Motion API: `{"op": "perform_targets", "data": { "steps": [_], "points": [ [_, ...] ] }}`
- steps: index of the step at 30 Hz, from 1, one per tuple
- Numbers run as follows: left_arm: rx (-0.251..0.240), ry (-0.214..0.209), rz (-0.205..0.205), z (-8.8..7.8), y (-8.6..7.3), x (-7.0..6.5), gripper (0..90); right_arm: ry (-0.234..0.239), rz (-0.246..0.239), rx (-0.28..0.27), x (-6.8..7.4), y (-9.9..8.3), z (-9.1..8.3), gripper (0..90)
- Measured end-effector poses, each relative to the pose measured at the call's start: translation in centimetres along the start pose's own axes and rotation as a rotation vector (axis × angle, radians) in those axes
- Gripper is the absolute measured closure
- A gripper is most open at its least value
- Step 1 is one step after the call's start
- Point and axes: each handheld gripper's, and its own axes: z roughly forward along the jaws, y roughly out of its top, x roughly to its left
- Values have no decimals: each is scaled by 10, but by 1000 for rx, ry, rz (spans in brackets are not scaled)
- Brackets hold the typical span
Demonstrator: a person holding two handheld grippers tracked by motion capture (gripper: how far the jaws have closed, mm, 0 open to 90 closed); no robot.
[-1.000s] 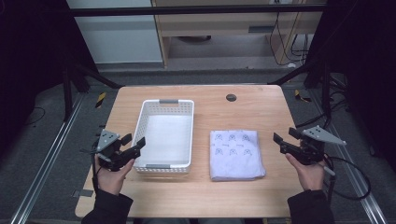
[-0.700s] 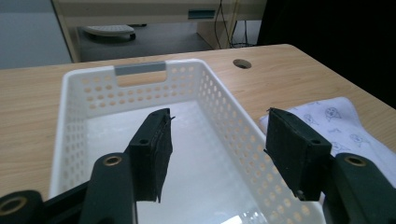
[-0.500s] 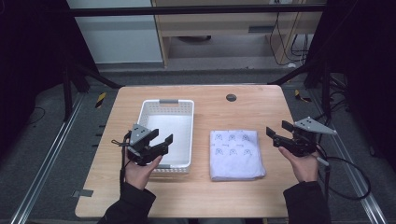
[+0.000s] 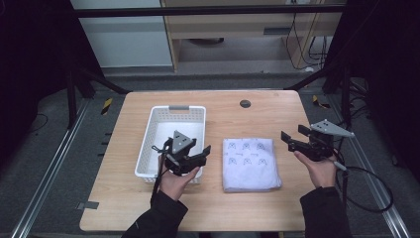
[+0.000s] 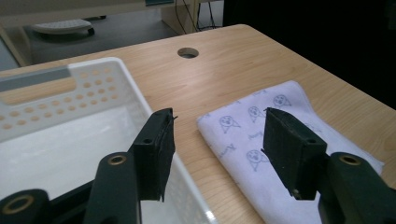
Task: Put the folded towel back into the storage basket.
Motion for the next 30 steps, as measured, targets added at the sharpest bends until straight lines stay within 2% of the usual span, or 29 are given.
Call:
{"op": "perform_targets", "data": {
  "steps": [2,5,8,11,15,22,25,30],
  "points": [
    [4,-8,3,7,0,-8,432,4,3,2,-1,1,3,286],
    [9,-15,0,12,0,-12,442,8,7,9,-2,2,6,286],
    [17,-17,14,19,-2,-20,453,4,5,24,-2,3,11,286],
    [26,-23,2,26,-3,-26,454,4,4,34,-2,3,17,286],
    [49,-19,22,35,-7,-36,456,-2,4,49,-3,2,24,284],
    [82,-14,31,46,-12,-45,469,-6,-3,79,-4,0,35,279],
    [104,-13,16,52,-18,-49,472,-8,-9,100,-5,-3,43,269],
    [135,-30,15,60,-27,-55,472,-8,-17,126,-4,-8,51,264]
  ]
}}
